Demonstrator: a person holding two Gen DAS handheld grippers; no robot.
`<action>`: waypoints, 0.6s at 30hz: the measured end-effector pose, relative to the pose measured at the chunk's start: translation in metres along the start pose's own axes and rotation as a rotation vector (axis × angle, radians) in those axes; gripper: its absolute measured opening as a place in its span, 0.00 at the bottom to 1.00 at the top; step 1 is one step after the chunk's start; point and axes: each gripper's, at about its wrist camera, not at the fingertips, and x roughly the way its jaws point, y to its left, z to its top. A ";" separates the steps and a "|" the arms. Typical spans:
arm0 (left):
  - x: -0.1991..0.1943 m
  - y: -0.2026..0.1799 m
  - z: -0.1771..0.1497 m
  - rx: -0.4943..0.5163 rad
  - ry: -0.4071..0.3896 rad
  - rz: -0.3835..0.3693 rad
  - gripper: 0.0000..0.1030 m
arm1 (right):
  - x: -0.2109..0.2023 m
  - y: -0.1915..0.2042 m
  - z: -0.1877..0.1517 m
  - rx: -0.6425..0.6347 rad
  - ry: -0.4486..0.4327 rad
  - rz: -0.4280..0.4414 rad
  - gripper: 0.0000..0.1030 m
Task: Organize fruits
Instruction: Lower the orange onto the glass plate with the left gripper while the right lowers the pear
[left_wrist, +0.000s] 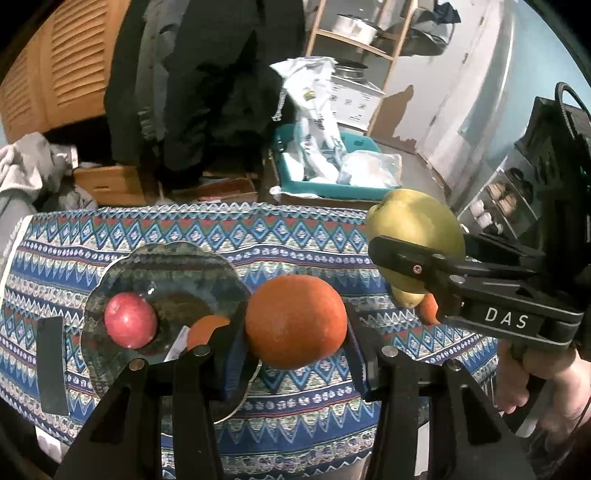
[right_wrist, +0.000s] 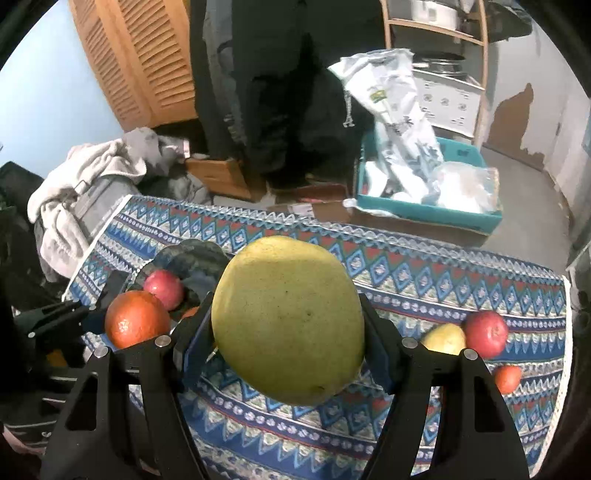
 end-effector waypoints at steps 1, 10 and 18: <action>0.000 0.004 0.000 -0.006 0.000 0.004 0.47 | 0.003 0.002 0.002 -0.003 0.004 0.004 0.69; 0.002 0.051 -0.009 -0.080 0.012 0.033 0.47 | 0.040 0.031 0.013 -0.034 0.044 0.034 0.69; 0.005 0.089 -0.015 -0.143 0.024 0.066 0.47 | 0.072 0.061 0.017 -0.074 0.084 0.067 0.69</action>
